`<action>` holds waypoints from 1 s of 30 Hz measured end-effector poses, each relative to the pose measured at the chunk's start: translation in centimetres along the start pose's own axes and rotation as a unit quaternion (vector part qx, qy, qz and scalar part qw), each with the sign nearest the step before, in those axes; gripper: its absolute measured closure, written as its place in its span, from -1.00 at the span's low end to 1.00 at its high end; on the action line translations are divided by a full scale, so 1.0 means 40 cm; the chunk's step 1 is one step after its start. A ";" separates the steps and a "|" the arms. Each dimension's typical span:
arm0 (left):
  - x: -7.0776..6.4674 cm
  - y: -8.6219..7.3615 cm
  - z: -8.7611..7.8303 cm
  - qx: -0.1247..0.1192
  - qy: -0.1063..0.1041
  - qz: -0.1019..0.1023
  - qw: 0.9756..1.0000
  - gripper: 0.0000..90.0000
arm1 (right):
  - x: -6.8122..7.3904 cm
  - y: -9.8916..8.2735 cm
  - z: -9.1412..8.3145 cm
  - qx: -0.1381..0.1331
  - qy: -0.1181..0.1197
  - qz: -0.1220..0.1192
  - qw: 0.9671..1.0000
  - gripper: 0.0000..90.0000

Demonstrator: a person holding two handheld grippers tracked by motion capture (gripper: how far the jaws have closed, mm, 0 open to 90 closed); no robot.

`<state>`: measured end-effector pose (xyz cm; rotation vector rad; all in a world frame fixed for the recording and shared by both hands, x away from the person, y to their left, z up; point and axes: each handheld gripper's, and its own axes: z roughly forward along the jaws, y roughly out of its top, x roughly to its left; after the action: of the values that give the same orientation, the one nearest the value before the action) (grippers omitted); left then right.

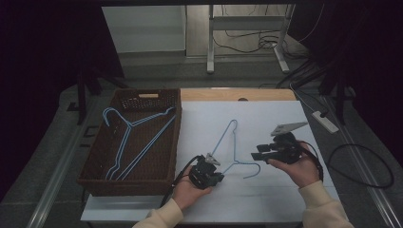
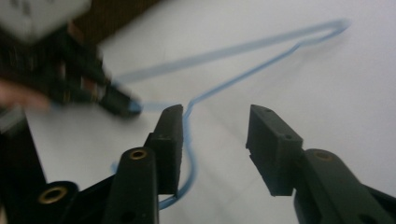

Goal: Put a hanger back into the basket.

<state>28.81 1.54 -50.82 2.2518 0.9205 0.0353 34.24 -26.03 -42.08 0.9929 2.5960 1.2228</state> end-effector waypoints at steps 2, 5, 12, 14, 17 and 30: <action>-0.002 -0.001 -0.015 -0.018 0.003 -0.006 1.000 0.91 | -0.021 -0.017 -0.013 -0.040 -0.002 0.019 0.999 0.08; -0.001 -0.002 -0.029 -0.030 0.001 -0.012 0.999 0.91 | -0.051 -0.051 -0.025 -0.082 -0.008 0.046 0.995 -0.01; -0.012 0.001 -0.092 -0.083 0.002 -0.020 0.996 0.92 | -0.068 -0.115 -0.022 -0.114 -0.014 0.028 0.993 -0.20; -0.016 0.005 -0.107 -0.091 0.002 -0.019 0.996 0.92 | -0.065 -0.130 -0.017 -0.114 -0.019 0.022 0.993 -0.21; -0.021 0.015 -0.140 -0.101 -0.006 -0.014 0.995 0.92 | -0.060 -0.147 -0.011 -0.111 -0.025 0.022 0.993 -0.25; -0.003 0.038 -0.294 -0.162 -0.034 -0.016 0.986 0.92 | -0.056 -0.179 0.001 -0.099 -0.027 0.022 0.995 -0.24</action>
<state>26.45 7.67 -40.94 1.9263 0.8468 0.0859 32.31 -30.66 -47.68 1.0315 2.3700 1.4099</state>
